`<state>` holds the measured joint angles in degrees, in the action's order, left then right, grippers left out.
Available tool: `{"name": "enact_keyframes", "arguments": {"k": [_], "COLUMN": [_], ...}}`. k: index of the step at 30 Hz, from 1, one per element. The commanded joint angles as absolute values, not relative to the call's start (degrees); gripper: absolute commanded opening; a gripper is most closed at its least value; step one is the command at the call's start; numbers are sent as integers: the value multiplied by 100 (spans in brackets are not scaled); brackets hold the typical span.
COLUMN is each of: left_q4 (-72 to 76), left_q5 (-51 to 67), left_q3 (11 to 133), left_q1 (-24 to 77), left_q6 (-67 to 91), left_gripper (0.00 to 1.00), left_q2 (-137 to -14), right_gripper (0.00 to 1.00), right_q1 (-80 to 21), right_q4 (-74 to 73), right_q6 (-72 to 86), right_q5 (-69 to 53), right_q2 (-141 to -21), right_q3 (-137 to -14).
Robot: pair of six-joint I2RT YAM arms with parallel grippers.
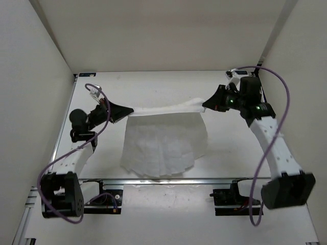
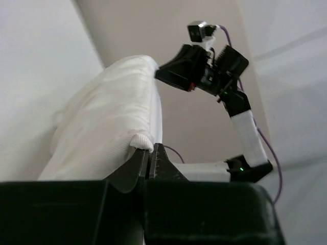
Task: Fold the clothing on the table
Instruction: Flatten the skirt out
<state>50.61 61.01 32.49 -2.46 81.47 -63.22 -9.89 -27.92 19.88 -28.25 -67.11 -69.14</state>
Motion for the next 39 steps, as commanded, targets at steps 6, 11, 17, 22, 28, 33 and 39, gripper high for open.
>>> {"name": "enact_keyframes", "arguments": {"k": [6, 11, 17, 22, 28, 33, 39], "left_q4": [2969, 3251, 3901, 3965, 2744, 2033, -1190], "left_q5": [5212, 5195, 5344, 5475, 5809, 6108, 5504], "left_q3": [5645, 7829, 7298, 4462, 2121, 1406, 2915], "left_q1": [-290, -395, -702, -712, -194, 176, 272], "left_q6": [6519, 7197, 7611, 7428, 6759, 6777, 4539], "left_gripper": [0, 0, 0, 0, 0, 0, 0], "left_q2": [-8761, -9904, -9459, -8168, -6577, -5592, -5563], "right_gripper": [0, 0, 0, 0, 0, 0, 0], "right_q1": [-237, -9, 325, 246, 53, -710, -1002], "right_q4": [-2248, -2505, -2180, -2328, -3793, -4982, -5397], "right_q6": [1996, 1951, 2057, 1891, 1837, 2074, 2575], "right_q5": [-2999, -2856, -3365, -3639, -3842, -3481, -3559], "right_q2": [-9655, -10537, -9732, -8580, -7050, -6040, -5581], "right_q3": [-9169, -11494, -10743, -7531, -4828, -4614, -4675]}}
